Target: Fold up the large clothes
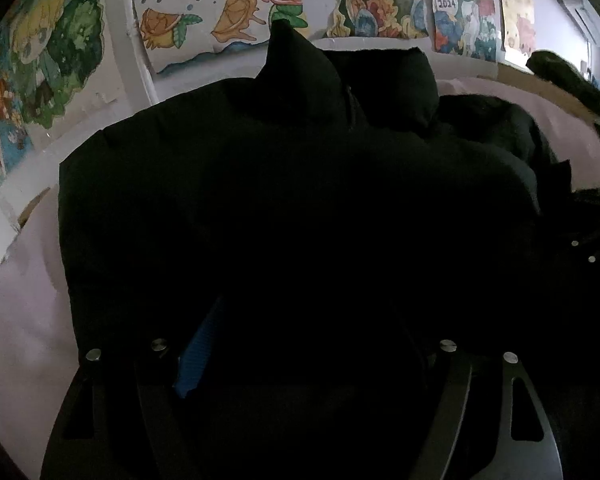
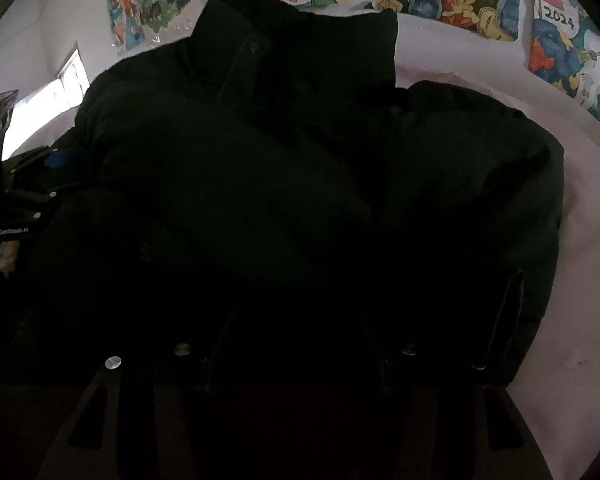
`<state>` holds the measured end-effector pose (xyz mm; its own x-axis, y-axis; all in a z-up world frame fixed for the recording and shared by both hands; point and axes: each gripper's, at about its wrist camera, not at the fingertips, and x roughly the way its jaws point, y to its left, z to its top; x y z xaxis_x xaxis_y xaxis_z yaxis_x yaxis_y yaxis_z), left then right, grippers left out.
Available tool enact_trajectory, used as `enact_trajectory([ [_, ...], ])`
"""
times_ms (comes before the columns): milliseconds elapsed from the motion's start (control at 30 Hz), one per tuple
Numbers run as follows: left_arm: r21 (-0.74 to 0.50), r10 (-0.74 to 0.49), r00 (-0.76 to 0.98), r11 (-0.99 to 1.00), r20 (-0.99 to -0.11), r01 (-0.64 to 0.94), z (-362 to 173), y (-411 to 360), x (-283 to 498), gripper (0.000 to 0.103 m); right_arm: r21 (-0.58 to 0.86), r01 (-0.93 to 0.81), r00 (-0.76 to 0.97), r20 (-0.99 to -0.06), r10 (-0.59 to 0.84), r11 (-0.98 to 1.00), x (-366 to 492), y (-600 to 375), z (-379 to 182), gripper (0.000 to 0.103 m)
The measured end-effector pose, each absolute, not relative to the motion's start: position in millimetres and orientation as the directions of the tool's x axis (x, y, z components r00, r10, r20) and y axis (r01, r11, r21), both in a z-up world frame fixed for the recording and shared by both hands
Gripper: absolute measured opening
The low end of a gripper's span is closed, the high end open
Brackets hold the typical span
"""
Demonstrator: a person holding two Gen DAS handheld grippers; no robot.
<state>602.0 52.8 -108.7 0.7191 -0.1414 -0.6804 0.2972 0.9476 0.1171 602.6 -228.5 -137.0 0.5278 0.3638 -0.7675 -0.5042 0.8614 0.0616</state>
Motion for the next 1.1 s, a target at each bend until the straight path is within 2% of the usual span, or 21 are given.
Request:
enact_trajectory([
  [167, 0.051, -0.213, 0.667, 0.935, -0.714, 0.352, -83.6, 58.7, 595.5, 0.077, 0.177, -0.521, 0.471, -0.756, 0.454, 0.835, 602.0, -242.2, -117.5, 0.072],
  [267, -0.017, -0.276, 0.68, 0.932, -0.679, 0.362, -62.0, 63.4, 592.0, 0.077, 0.205, -0.523, 0.456, -0.753, 0.474, 0.827, 604.6, -245.5, -98.8, 0.073],
  [333, -0.069, -0.317, 0.691, 0.93, -0.65, 0.362, -46.5, 65.1, 597.1, 0.077, 0.227, -0.509, 0.489, -0.718, 0.496, 0.83, 613.8, -249.2, -75.9, 0.073],
  [433, -0.126, -0.349, 0.7, 0.928, -0.623, 0.35, -23.4, 61.2, 620.9, 0.077, 0.277, -0.454, 0.519, -0.69, 0.504, 0.847, 644.5, -247.5, -50.8, 0.079],
  [667, -0.133, -0.301, 0.713, 0.95, -0.633, 0.282, 10.2, 39.9, 715.5, 0.077, 0.389, -0.247, 0.577, -0.677, 0.457, 0.888, 741.3, -236.7, -30.8, 0.079],
  [867, -0.134, -0.249, 0.732, 0.968, -0.634, 0.213, 17.3, 26.4, 769.9, 0.077, 0.52, -0.08, 0.611, -0.648, 0.454, 0.85, 804.6, -237.9, -46.0, 0.079],
  [933, -0.122, -0.224, 0.741, 0.974, -0.633, 0.191, 16.5, 23.4, 780.9, 0.077, 0.525, -0.069, 0.621, -0.643, 0.448, 0.849, 813.9, -236.8, -49.0, 0.074],
  [967, -0.112, -0.2, 0.739, 0.979, -0.643, 0.169, 14.1, 21.8, 786.9, 0.077, 0.515, -0.066, 0.622, -0.648, 0.439, 0.854, 816.9, -235.6, -50.7, 0.062],
  [1000, -0.102, -0.18, 0.737, 0.983, -0.652, 0.15, 11.7, 21.2, 791.5, 0.07, 0.506, -0.063, 0.622, -0.655, 0.43, 0.86, 818.2, -235.0, -52.8, 0.049],
  [1033, -0.101, -0.169, 0.736, 0.985, -0.655, 0.137, 9.2, 21.9, 793.5, 0.05, 0.509, -0.068, 0.621, -0.652, 0.436, 0.858, 816.3, -235.4, -54.2, 0.044],
  [1067, -0.108, -0.171, 0.731, 0.985, -0.66, 0.133, 7.0, 22.7, 794.2, 0.038, 0.509, -0.069, 0.621, -0.651, 0.436, 0.858, 816.1, -235.0, -53.9, 0.038],
  [1100, -0.12, -0.169, 0.721, 0.986, -0.672, 0.12, 4.6, 26.0, 794.7, 0.016, 0.505, -0.075, 0.625, -0.648, 0.435, 0.86, 812.0, -235.3, -52.9, 0.034],
])
